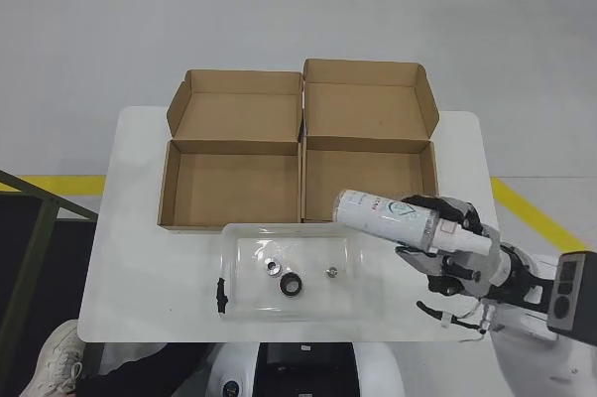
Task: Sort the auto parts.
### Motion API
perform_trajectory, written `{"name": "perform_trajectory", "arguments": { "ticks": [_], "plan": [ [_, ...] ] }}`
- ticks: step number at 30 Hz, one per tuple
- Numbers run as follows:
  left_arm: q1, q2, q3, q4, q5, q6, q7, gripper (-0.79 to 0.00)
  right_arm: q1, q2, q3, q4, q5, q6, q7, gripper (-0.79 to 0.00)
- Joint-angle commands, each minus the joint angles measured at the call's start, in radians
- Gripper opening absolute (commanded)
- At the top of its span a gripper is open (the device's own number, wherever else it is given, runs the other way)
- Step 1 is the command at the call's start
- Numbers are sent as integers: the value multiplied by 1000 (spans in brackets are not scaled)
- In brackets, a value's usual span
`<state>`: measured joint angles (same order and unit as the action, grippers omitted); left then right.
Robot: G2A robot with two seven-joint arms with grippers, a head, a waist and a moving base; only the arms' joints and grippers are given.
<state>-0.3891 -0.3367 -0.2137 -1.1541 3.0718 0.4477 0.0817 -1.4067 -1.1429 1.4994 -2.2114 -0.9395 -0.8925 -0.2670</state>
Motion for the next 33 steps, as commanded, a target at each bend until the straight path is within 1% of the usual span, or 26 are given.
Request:
{"name": "perform_trajectory", "arguments": {
  "ticks": [1, 12, 17, 20, 23, 29, 33],
  "plan": [
    [0, 0, 0, 0, 0, 0, 0, 0, -5, -1, 5, -2, -4, -2, -19, -785],
    [0, 0, 0, 0, 0, 0, 0, 0, -1, -4, 20, 20, -61, -30, -110, -785],
    [0, 0, 0, 0, 0, 0, 0, 0, -1, -3, 19, 34, -97, -35, -97, -785],
    [0, 0, 0, 0, 0, 0, 0, 0, 1, -4, 0, 41, -126, -18, -70, -785],
    [0, 0, 0, 0, 0, 0, 0, 0, 0, -5, -42, 69, -131, 10, -9, -785],
    [0, 0, 0, 0, 0, 0, 0, 0, 49, -9, -121, 150, -118, 67, 104, -785],
    [0, 0, 0, 0, 0, 0, 0, 0, 87, -12, -160, 198, -122, 98, 157, -785]
  ]
}}
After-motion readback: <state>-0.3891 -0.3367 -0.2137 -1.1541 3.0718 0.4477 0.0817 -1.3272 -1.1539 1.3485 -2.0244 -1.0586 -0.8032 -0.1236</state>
